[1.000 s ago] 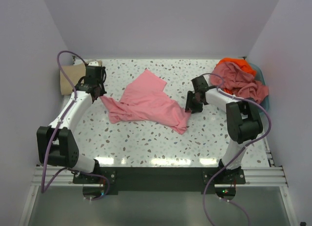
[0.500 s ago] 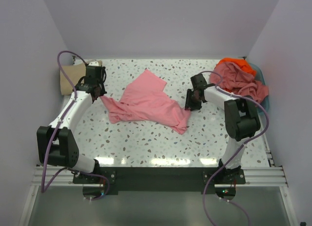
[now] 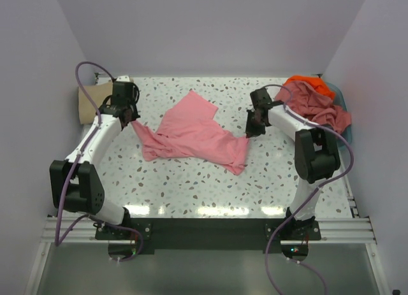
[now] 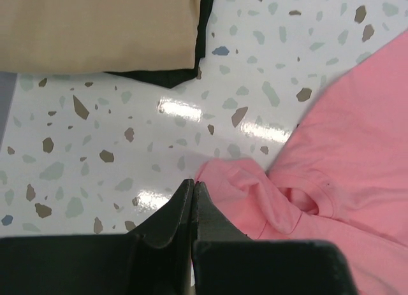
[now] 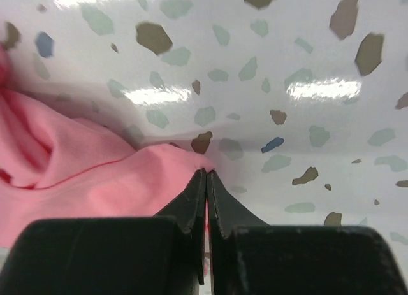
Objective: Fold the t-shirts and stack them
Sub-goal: Flatten the tshirt out
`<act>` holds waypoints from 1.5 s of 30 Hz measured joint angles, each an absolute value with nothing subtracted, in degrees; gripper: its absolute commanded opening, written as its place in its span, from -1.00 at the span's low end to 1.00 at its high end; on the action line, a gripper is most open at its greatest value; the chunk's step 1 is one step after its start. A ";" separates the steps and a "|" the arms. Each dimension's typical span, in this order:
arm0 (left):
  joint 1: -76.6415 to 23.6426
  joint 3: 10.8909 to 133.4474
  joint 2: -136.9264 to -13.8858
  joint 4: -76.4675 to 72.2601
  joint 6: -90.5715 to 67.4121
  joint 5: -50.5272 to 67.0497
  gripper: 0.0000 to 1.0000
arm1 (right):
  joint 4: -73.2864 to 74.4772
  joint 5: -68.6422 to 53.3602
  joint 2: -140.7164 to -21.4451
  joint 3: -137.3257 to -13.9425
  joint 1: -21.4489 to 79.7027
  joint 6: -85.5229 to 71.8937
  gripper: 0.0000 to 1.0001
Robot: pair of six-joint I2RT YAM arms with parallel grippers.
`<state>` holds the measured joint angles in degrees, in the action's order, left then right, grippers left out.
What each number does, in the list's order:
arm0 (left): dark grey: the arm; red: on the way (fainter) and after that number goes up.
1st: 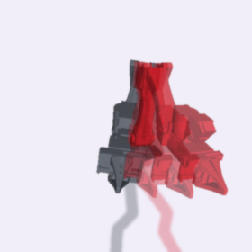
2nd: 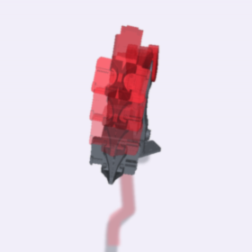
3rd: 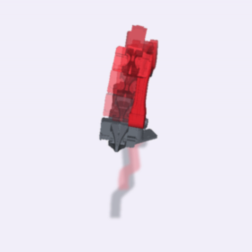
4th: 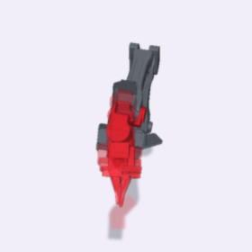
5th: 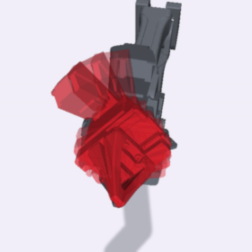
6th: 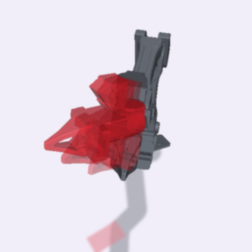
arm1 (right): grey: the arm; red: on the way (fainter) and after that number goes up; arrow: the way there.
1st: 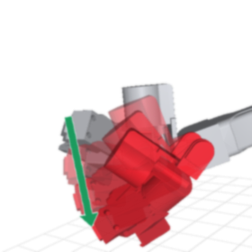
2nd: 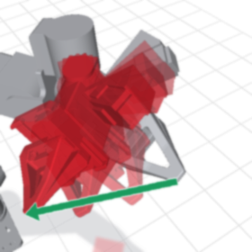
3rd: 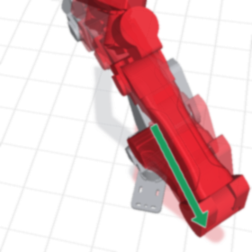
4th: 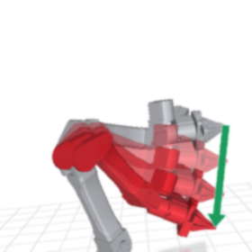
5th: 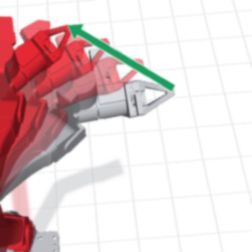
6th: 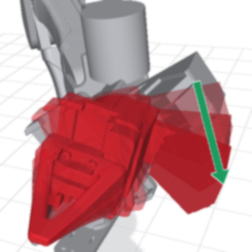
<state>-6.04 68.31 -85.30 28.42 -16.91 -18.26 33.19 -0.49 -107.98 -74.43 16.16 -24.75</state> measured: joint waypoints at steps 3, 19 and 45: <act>-6.02 72.01 -86.89 28.38 -16.78 -18.39 -1.00 | 35.33 -0.40 -107.53 -79.88 14.98 -24.08 -1.00; -5.13 97.32 -87.02 21.41 -17.32 -20.75 -1.00 | 43.38 2.48 -96.84 -110.63 4.89 -18.33 -1.00; -4.62 115.00 -67.13 12.73 -12.97 -9.69 -1.00 | 39.64 1.96 -60.14 -116.42 5.23 -4.75 -1.00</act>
